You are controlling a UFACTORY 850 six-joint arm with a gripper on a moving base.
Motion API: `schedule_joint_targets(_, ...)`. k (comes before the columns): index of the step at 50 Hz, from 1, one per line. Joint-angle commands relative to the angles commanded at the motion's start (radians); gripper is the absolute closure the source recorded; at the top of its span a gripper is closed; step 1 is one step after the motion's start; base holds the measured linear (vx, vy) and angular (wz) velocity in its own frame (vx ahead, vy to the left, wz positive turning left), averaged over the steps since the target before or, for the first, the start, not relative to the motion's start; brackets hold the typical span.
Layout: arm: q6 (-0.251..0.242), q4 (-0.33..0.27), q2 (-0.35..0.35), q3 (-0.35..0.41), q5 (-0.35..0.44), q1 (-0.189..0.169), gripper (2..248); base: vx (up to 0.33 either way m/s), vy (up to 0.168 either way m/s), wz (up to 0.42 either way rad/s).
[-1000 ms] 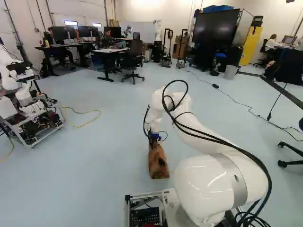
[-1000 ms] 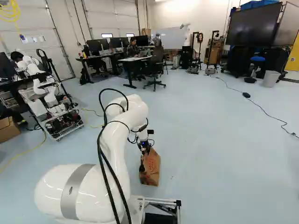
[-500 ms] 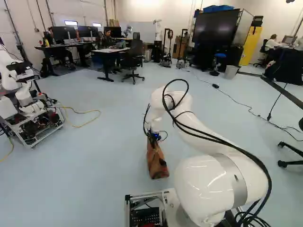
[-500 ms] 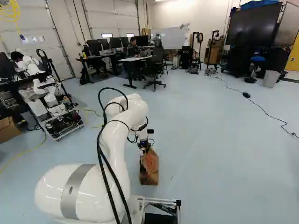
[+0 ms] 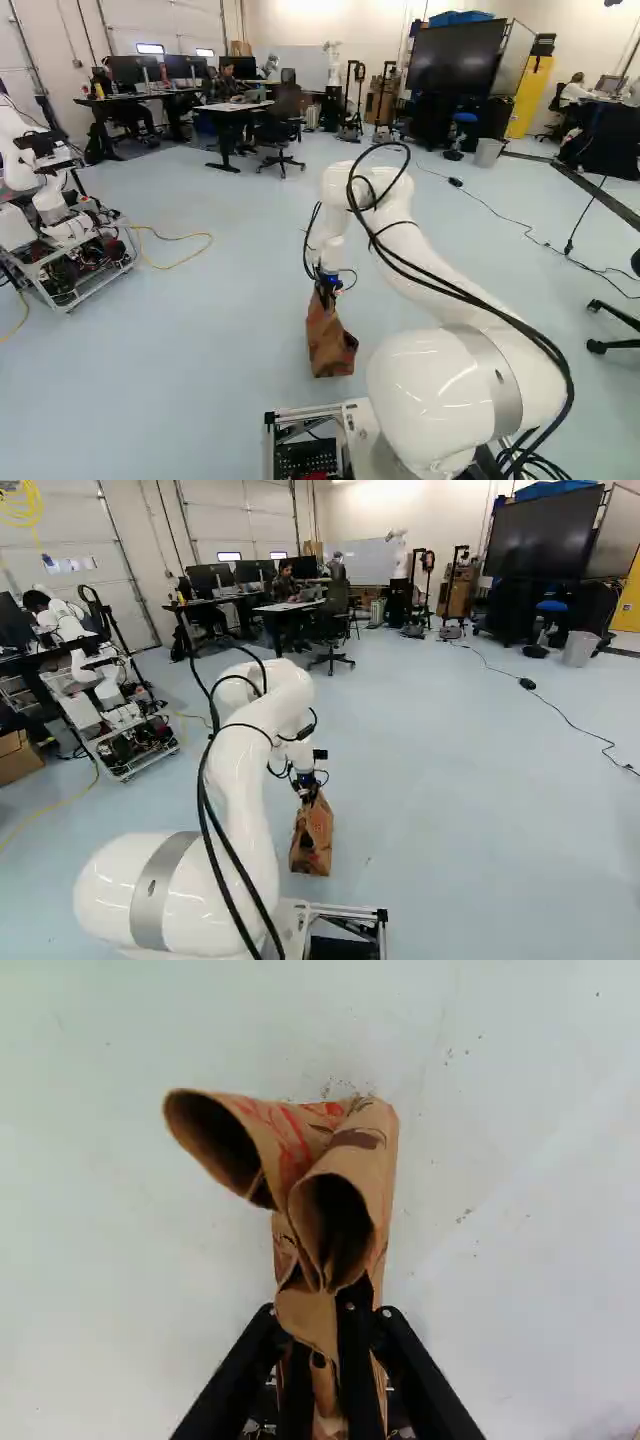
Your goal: Pick up the grocery bag from the ground
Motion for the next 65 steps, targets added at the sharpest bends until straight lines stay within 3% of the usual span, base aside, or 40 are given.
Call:
schedule_joint_targets(23,0.0,0.0,0.194,0.221,0.097,0.017,225,0.0,0.0,0.0)
schedule_joint_targets(65,0.0,0.0,0.59,0.639,0.473,0.064,225,0.0,0.0,0.0)
